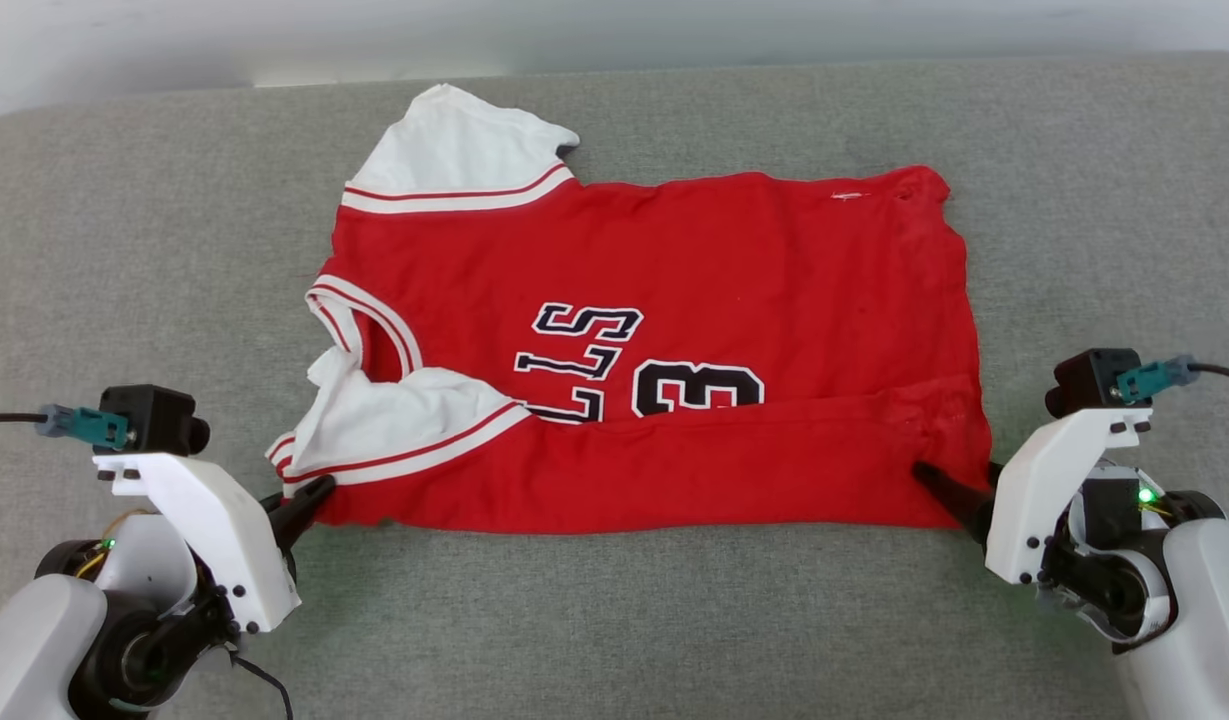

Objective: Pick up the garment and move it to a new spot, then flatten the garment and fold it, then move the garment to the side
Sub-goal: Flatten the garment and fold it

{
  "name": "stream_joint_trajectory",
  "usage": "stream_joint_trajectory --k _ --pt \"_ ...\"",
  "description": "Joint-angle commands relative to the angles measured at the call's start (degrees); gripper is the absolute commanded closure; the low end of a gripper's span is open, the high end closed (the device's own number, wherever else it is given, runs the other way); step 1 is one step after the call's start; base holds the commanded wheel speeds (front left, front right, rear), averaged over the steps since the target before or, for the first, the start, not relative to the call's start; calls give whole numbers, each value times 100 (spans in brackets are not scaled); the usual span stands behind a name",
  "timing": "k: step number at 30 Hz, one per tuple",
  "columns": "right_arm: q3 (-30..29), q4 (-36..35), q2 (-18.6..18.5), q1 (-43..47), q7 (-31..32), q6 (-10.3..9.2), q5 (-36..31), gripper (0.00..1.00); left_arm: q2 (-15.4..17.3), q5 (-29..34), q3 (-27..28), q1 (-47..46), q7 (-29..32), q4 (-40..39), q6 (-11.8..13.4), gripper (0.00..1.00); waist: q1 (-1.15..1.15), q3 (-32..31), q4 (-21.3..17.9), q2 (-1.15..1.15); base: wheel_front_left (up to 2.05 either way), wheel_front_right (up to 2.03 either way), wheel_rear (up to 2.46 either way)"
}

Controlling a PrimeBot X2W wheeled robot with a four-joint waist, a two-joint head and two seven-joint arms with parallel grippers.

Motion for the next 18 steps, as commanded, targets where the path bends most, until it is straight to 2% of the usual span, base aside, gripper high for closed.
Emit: stream_joint_trajectory --k 1,2,3,11,18 --pt "184 253 164 148 140 2 60 9 -19 22 -11 -56 -28 16 -26 100 0 4 25 0 0 0 0" --pt "207 294 186 137 157 5 85 76 -36 27 -22 -66 -34 35 -32 100 0 -4 39 0 0 0 0" --pt "234 324 184 109 172 8 90 100 -52 30 -29 -72 -41 51 -36 100 0 -17 49 0 0 0 0" --pt "243 129 -38 49 57 6 122 100 -144 -74 -49 99 -143 180 -128 100 0 -334 37 0 0 0 0" --pt "318 -19 -171 350 29 1 229 100 -164 -106 -35 432 -279 197 -35 100 0 -893 105 0 0 0 0"
